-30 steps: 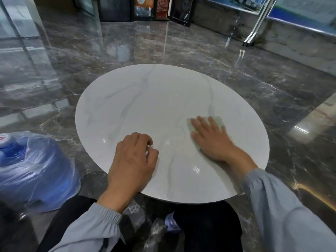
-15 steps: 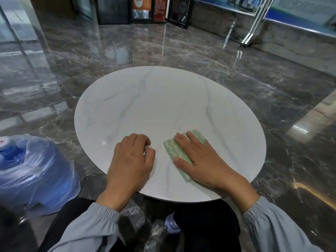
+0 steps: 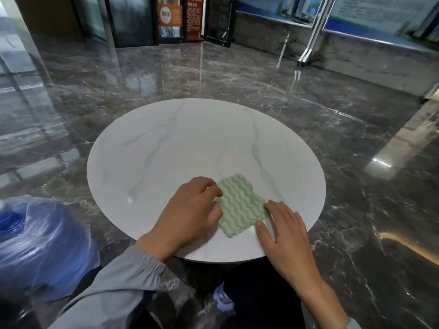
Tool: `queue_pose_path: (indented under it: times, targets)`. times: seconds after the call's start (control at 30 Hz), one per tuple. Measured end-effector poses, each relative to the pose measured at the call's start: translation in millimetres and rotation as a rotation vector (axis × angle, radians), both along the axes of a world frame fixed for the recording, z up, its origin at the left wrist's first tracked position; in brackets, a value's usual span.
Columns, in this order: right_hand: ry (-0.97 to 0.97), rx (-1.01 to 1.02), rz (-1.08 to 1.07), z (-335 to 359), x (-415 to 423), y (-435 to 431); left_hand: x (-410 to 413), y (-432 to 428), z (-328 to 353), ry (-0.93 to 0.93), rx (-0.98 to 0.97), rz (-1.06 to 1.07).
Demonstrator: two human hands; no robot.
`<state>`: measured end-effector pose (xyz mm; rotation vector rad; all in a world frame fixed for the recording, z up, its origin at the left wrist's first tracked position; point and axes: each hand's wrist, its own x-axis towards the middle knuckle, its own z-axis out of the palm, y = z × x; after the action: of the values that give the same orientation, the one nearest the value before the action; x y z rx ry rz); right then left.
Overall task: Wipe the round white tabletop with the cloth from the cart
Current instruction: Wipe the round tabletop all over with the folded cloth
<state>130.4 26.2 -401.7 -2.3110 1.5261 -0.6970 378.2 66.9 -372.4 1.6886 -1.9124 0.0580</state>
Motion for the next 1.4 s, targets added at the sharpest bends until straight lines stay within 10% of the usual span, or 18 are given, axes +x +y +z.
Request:
queue_pose_path:
  times: [0.17, 0.57, 1.4]
  targets:
    - [-0.014, 0.005, -0.011, -3.6, -1.0, 0.8, -42.1, -41.8, 8.5, -0.134, 0.324, -0.230]
    - [0.169, -0.045, 0.121, 3.7, 31.8, 12.5, 27.1, -33.1, 6.6, -0.230, 0.660, -0.049]
    - [0.179, -0.149, 0.037, -5.7, 39.7, 16.8, 91.9, -9.1, 1.8, -0.249, 0.683, 0.191]
